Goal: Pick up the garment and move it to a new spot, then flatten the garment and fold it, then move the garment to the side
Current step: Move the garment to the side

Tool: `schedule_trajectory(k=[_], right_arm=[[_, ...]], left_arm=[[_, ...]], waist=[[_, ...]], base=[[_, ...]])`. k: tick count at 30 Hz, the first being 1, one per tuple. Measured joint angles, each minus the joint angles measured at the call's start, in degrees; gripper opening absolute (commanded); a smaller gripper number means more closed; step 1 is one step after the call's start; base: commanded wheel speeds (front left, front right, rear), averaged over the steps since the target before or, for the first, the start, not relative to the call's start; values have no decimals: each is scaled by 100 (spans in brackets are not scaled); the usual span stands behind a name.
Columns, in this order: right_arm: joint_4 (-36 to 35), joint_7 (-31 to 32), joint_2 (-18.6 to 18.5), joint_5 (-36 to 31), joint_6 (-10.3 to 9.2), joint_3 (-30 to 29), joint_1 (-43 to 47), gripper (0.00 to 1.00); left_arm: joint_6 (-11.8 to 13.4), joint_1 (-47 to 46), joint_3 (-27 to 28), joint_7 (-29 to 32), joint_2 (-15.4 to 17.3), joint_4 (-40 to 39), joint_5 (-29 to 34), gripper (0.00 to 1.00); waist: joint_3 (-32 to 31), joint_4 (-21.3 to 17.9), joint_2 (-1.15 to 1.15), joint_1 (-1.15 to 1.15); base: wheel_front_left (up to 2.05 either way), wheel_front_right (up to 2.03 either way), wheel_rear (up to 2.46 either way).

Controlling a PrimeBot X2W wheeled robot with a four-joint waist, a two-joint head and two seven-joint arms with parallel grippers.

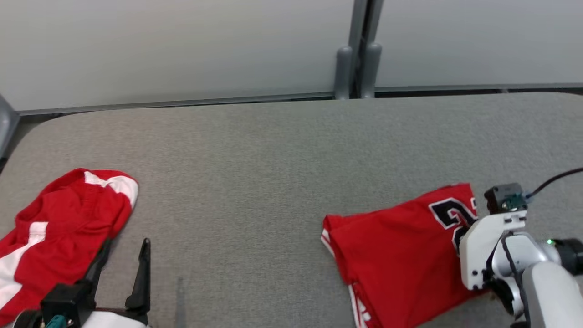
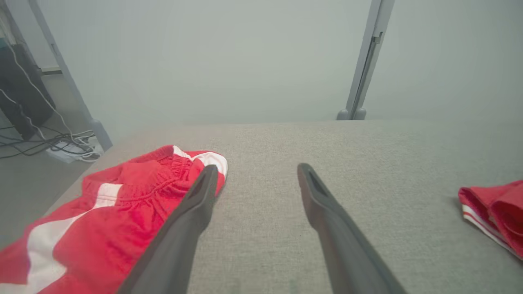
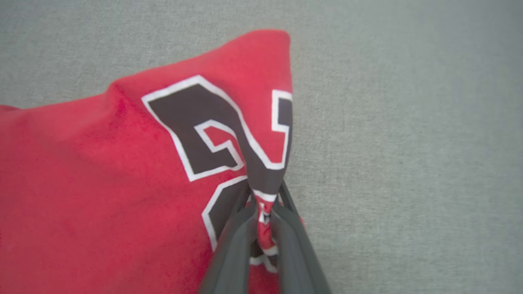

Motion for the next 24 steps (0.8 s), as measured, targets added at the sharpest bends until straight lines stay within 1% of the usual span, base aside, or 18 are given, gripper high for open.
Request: schedule_trajectory(k=[1, 2, 5, 11, 14, 17, 22, 24], right_arm=[[43, -92, -94, -135, 0, 32, -159, 0], [171, -178, -307, -316, 0, 87, -460, 0], [389, -336, -589, -388, 0, 26, -903, 0], [1013, -1043, -1336, -790, 0, -307, -1897, 0], [1415, -1323, -1616, -1056, 0, -491, -2213, 0], [1699, -1553, -1789, -1225, 0, -833, -2507, 0], [1986, -2146, -1997, -1608, 0, -1101, -2810, 0], [2104, -2306, -2012, -1733, 0, -1171, -2919, 0]], left_arm=[[-33, -119, -58, 9, 2, -34, 49, 100], [-69, -337, -136, 49, 8, -65, 142, 100], [-141, -638, -134, 115, 140, -144, 226, 100], [-175, -1223, -81, 281, 303, -430, 369, 100], [-189, -1433, -104, 323, 325, -520, 424, 100], [-210, -1605, -158, 366, 334, -592, 479, 100], [-236, -1727, -212, 435, 365, -665, 542, 100], [-234, -1768, -202, 448, 385, -692, 544, 100]], waist=[[64, -105, 0, 0], [209, -309, 0, 0], [482, -595, 0, 0], [1173, -1048, 0, 0], [1515, -1200, 0, 0], [1825, -1298, 0, 0], [2210, -1322, 0, 0], [2294, -1289, 0, 0]], base=[[0, 0, 0], [0, 0, 0], [0, 0, 0], [0, 0, 0], [0, 0, 0], [0, 0, 0], [0, 0, 0], [0, 0, 0]])
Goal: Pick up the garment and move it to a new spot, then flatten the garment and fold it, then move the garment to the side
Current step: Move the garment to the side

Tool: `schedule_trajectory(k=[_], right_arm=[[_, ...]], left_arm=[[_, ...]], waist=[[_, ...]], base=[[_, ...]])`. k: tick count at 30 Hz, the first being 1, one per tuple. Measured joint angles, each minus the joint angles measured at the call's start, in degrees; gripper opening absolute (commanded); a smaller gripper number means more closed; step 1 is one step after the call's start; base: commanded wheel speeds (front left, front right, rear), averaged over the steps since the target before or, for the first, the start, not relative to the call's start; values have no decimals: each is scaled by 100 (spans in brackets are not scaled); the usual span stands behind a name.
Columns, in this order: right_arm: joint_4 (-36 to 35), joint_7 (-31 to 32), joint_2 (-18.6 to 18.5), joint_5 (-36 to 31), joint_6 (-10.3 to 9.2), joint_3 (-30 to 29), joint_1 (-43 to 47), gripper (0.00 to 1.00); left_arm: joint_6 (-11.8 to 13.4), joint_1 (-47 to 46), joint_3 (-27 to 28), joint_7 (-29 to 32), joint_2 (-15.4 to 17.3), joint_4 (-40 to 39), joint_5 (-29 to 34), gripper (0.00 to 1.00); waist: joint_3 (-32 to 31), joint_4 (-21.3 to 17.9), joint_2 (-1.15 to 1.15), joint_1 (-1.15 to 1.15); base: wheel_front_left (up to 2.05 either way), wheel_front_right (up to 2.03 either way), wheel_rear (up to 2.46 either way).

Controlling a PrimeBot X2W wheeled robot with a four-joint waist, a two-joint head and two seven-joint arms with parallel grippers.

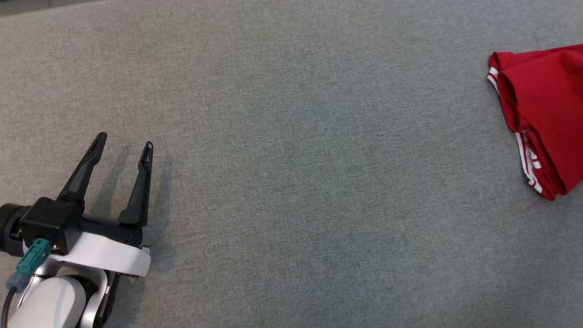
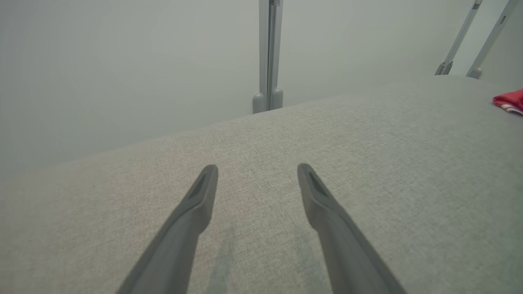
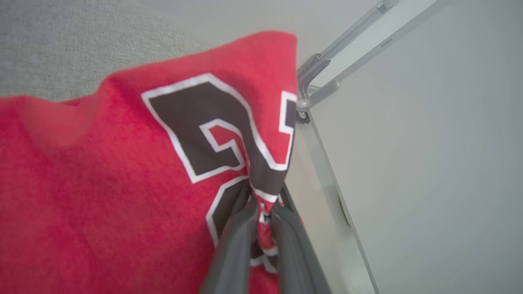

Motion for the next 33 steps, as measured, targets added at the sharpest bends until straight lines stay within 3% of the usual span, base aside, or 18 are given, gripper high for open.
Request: schedule_trajectory(k=[3, 4, 5, 7, 8, 9, 10, 15, 19, 25, 33], right_arm=[[179, -127, 15, -159, 0, -157, -118, 2], [247, -127, 19, -215, 0, -224, -144, 11], [304, -135, 15, -286, 0, -297, -160, 11], [390, -171, 8, -474, 1, -450, -172, 24], [441, -119, 9, -564, 0, -559, -172, 47], [441, -119, 9, -564, 0, -559, -172, 87], [502, -19, 49, -632, 0, -715, -174, 100], [509, -172, 358, -795, 0, -987, -132, 100], [367, -780, 692, -545, 0, -934, 159, 100], [-293, -1540, 1368, 614, 0, -822, 1184, 100], [-2054, -1093, 1811, 2153, -1, 259, 3097, 100]], left_arm=[[2, -15, 5, 19, 23, -24, 0, 100], [2, -15, 0, 16, 23, -23, 0, 100], [2, -16, -10, 14, 15, -22, 0, 100], [0, -31, -45, -4, -20, -9, 0, 100], [0, -35, -56, -25, -42, 9, -1, 100], [0, -35, -56, -25, -42, 9, -1, 100], [0, -35, -66, -44, -64, 35, -5, 100], [-10, -31, -112, -194, -210, 205, -57, 100], [-16, 141, -166, -391, -392, 491, -138, 100], [77, 703, -11, -625, -673, 753, -305, 100], [338, 1709, 588, -692, -916, 946, -560, 100]], waist=[[64, 80, 0, 0], [74, 108, 0, 0], [79, 136, 0, 0], [68, 195, 0, 0], [50, 221, 0, 0], [50, 221, 0, 0], [21, 244, 0, 0], [-233, 347, 0, 0], [-684, 455, 0, 0], [-1471, 629, 0, 0], [-2511, 901, 0, 0]], base=[[0, 0, 0], [0, 0, 0], [0, 0, 0], [0, 0, 0], [0, 0, 0], [0, 0, 0], [0, 0, 0], [0, 0, 0], [0, 0, 0], [0, 0, 0], [0, 0, 0]])
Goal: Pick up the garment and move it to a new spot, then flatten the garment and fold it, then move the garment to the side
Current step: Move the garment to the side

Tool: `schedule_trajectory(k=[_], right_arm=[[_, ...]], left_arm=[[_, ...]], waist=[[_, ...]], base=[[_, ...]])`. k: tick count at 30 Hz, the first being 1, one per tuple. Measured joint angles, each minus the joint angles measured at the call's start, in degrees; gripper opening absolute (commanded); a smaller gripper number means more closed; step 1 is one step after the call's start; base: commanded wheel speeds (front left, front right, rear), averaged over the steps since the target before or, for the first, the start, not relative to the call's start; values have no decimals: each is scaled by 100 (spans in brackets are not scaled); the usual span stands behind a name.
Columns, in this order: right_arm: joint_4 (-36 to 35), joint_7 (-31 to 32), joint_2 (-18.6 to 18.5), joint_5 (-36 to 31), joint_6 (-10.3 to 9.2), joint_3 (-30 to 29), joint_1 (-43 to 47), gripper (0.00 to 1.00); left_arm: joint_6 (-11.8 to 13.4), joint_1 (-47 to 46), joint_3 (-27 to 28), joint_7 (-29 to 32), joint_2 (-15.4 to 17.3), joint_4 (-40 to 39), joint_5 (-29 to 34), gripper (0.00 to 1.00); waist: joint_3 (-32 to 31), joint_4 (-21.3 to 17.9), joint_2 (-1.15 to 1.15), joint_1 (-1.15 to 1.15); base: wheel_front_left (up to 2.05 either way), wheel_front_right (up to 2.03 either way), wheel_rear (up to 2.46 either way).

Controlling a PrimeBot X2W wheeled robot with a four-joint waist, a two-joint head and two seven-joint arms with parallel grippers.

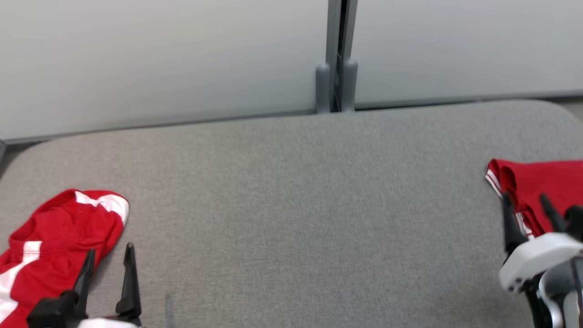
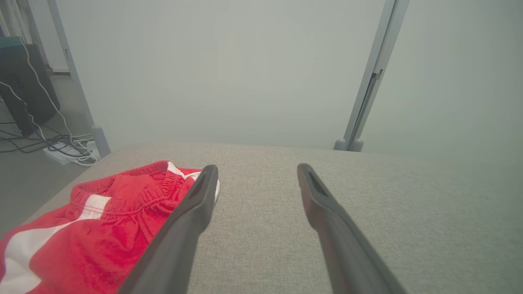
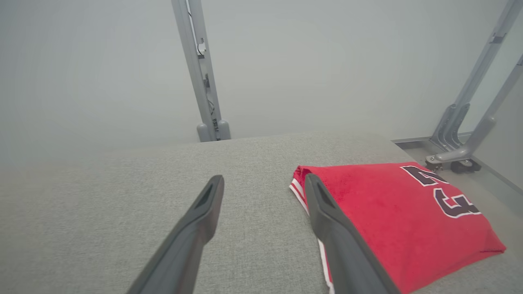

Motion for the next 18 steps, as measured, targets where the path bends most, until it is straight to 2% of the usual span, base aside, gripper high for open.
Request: schedule_trajectory(k=[4, 8, 14, 18], right_arm=[[-896, 312, 92, 417, 0, 342, 687, 100], [-1418, 578, 167, 548, 0, 613, 1120, 100], [-1604, 895, 192, 577, 0, 924, 1533, 100], [-1592, 932, 158, 576, 0, 1043, 1642, 100]], left_arm=[[-1, 325, 186, -3, -8, 0, -26, 100], [-94, 504, 221, -9, 11, 152, -24, 100], [-536, 597, -192, 110, 197, 536, 70, 100], [-720, 595, -213, 48, 186, 705, 121, 100]], waist=[[-340, 161, 0, 0], [-564, 293, 0, 0], [-802, 374, 0, 0], [-876, 389, 0, 0]], base=[[0, 0, 0], [0, 0, 0], [0, 0, 0], [0, 0, 0]])
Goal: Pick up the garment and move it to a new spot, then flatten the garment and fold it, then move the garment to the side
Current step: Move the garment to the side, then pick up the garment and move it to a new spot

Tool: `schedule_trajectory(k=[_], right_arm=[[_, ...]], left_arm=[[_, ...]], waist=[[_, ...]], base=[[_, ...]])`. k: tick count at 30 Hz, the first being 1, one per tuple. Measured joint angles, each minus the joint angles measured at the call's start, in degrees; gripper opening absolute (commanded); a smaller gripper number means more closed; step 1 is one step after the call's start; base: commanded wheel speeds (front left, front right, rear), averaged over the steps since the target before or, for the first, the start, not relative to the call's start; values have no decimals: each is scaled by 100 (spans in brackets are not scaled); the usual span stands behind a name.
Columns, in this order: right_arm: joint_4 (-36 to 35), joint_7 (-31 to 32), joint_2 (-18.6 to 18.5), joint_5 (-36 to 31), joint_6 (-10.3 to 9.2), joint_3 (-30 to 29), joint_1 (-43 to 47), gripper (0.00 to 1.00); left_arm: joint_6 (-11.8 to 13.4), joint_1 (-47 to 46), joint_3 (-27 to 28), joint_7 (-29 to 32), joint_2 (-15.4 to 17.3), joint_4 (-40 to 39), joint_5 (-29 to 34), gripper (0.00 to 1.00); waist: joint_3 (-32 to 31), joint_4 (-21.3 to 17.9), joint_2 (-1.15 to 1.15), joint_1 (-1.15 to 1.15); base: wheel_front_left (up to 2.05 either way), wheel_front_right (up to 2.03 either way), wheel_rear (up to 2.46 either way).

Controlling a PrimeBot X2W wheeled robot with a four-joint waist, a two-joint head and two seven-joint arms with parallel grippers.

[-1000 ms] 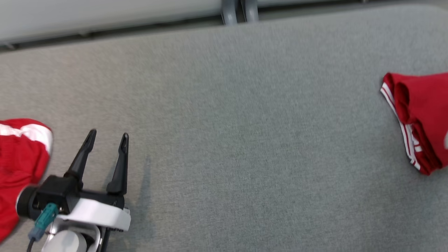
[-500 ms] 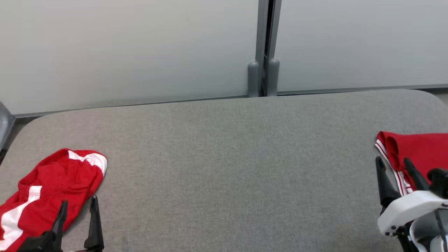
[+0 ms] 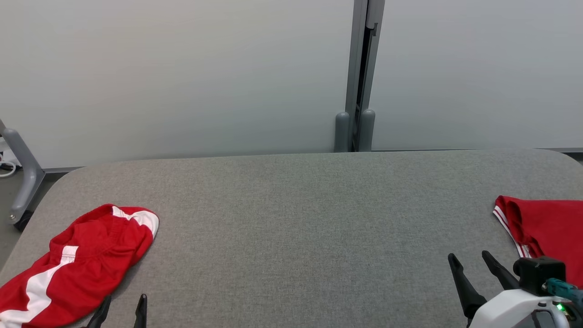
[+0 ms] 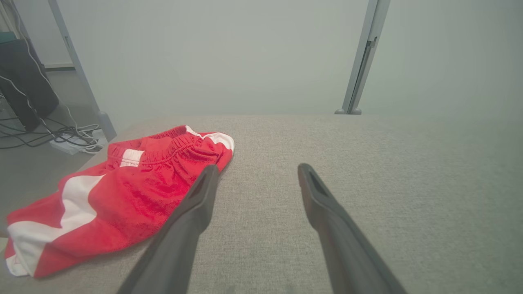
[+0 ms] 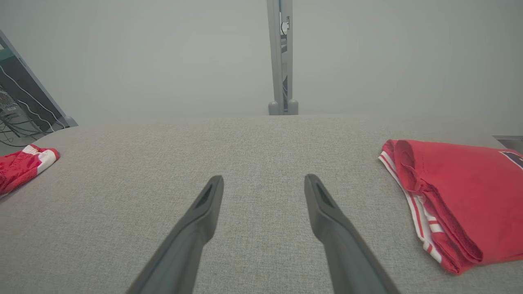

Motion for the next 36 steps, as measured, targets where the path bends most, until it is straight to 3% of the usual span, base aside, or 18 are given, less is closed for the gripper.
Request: schedule_trajectory(k=[3, 7, 13, 20, 36], right_arm=[[63, -90, -21, 9, 0, 22, 40, 100], [175, -248, -38, 52, 0, 69, 125, 100], [258, -267, -57, 104, 0, 96, 124, 100], [257, -260, -62, 104, 0, 88, 110, 100], [211, -311, -32, 98, 0, 79, 113, 100]], left_arm=[[-68, -1, 192, -46, -91, -11, 135, 100], [-216, 36, 704, -56, -468, -372, 509, 100], [-655, 253, 1137, -56, -899, -321, 812, 100], [-951, 253, 1474, -56, -1098, -274, 1083, 100], [-1274, 208, 1845, -57, -1422, -13, 1418, 100]], waist=[[-11, -9, 0, 0], [6, -25, 0, 0], [66, -74, 0, 0], [137, -87, 0, 0], [165, 56, 0, 0]], base=[[0, 0, 0], [0, 0, 0], [0, 0, 0], [0, 0, 0], [0, 0, 0]])
